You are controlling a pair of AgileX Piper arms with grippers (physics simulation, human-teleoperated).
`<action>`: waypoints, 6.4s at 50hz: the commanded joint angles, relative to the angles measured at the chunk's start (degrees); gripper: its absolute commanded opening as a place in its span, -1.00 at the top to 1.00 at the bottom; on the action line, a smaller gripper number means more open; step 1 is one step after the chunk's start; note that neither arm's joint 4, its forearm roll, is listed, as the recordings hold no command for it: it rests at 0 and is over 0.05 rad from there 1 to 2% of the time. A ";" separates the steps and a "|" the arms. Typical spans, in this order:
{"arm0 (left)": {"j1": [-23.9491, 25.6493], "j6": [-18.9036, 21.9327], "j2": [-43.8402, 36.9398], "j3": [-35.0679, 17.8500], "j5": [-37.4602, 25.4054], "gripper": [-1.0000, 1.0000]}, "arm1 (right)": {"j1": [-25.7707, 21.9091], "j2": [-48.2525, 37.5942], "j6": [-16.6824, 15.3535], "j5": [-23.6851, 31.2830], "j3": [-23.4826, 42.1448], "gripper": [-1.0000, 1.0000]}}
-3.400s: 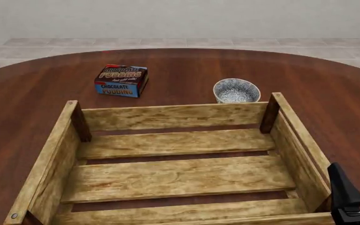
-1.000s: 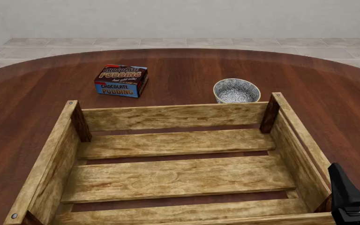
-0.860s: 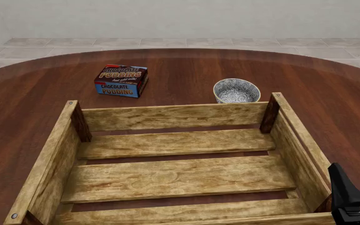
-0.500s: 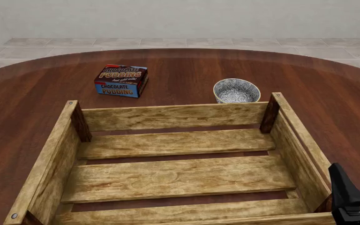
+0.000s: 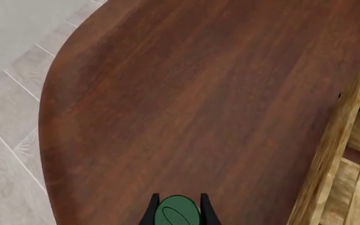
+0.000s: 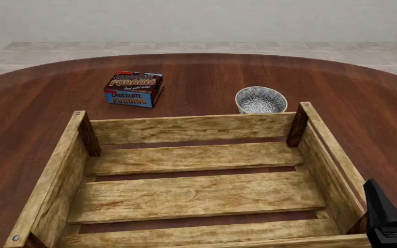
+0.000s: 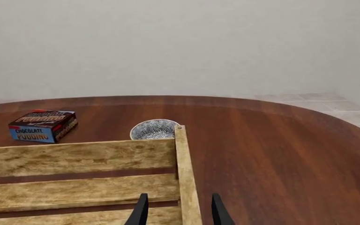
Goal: Pick up the salad dressing and put it in the tray.
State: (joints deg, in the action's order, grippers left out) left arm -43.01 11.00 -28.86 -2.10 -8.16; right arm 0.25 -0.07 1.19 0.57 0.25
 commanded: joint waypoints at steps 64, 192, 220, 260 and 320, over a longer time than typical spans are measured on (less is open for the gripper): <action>3.07 -0.41 4.98 -16.77 -8.23 1.00 | 0.31 0.04 -0.02 -0.12 0.15 -1.00; 68.19 4.92 -15.66 -48.84 -5.84 1.00 | 0.79 0.05 0.21 -0.49 0.45 -1.00; 77.46 1.87 -23.04 -45.79 -2.78 1.00 | 1.13 0.04 0.68 -0.94 0.13 -1.00; 83.33 -3.68 -34.96 -45.42 1.26 1.00 | 1.38 0.05 0.68 -1.05 0.10 -1.00; 82.13 -9.32 -48.96 -41.31 10.27 1.00 | 2.43 0.05 1.61 -1.39 0.25 -1.00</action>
State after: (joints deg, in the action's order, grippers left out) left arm 39.45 1.54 -76.58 -43.52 1.06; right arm 2.52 -0.01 2.59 -0.79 0.44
